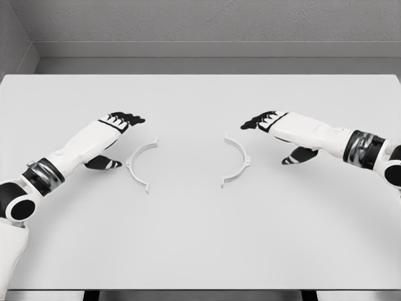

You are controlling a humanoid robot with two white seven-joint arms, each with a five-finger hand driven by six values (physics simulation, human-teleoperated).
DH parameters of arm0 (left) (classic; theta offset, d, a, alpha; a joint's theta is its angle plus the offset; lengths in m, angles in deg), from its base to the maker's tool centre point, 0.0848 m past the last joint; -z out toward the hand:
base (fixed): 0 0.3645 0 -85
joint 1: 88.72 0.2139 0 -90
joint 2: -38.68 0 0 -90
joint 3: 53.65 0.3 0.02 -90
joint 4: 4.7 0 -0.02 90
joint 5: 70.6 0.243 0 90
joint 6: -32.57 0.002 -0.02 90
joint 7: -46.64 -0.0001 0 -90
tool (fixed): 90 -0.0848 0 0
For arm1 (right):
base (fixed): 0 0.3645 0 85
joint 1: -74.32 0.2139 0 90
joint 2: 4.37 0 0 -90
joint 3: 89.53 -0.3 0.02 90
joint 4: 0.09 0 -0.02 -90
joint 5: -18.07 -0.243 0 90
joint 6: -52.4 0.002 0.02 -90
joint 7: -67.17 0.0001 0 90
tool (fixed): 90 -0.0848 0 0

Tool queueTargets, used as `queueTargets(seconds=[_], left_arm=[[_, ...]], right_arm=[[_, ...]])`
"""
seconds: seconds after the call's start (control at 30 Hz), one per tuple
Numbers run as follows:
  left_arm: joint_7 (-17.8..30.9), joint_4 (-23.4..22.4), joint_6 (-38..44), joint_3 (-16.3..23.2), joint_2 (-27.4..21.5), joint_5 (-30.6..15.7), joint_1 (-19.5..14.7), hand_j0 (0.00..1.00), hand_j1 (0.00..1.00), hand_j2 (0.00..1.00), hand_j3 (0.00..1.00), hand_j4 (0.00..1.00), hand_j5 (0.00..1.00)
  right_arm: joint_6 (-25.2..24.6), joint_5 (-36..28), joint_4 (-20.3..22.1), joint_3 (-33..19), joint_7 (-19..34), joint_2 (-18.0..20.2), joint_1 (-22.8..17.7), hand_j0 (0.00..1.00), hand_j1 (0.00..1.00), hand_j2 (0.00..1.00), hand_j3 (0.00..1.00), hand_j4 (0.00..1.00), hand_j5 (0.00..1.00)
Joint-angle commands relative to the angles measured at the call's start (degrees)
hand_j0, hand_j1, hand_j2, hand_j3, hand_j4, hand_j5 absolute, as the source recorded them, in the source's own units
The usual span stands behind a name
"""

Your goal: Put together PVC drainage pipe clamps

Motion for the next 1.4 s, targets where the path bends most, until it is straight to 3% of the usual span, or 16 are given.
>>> queueTargets(seconds=[0.0,0.13,0.37,0.87,1.37], left_arm=[[0.0,-0.1,1.9,-0.2,-0.1,-0.3,0.0,1.0,1.0,1.0,1.0,1.0,1.0],[0.0,-0.2,5.1,0.4,0.0,-0.3,0.0,1.0,1.0,1.0,1.0,1.0,1.0],[0.0,-0.3,7.0,1.1,1.5,-0.3,0.0,1.0,1.0,1.0,1.0,1.0,1.0],[-0.1,-0.2,7.2,2.0,3.7,1.3,-1.1,1.0,1.0,1.0,1.0,1.0,1.0],[-0.1,1.4,7.1,4.0,4.2,1.3,-0.9,1.0,1.0,1.0,1.0,1.0,1.0]], right_arm=[[-0.2,-0.2,-2.1,0.2,0.0,-2.4,0.0,1.0,1.0,1.0,1.0,1.0,1.0],[-0.2,1.1,-6.6,0.1,0.0,-4.6,0.4,1.0,1.0,1.0,1.0,1.0,1.0],[-0.2,2.5,-9.7,0.1,0.0,-6.8,1.4,1.0,1.0,1.0,1.0,1.0,1.0],[-0.2,2.4,-9.2,0.0,0.0,-7.2,2.3,1.0,1.0,1.0,1.0,1.0,1.0],[-0.5,3.1,-9.8,0.2,0.0,-11.1,2.1,1.0,1.0,1.0,1.0,1.0,1.0]])
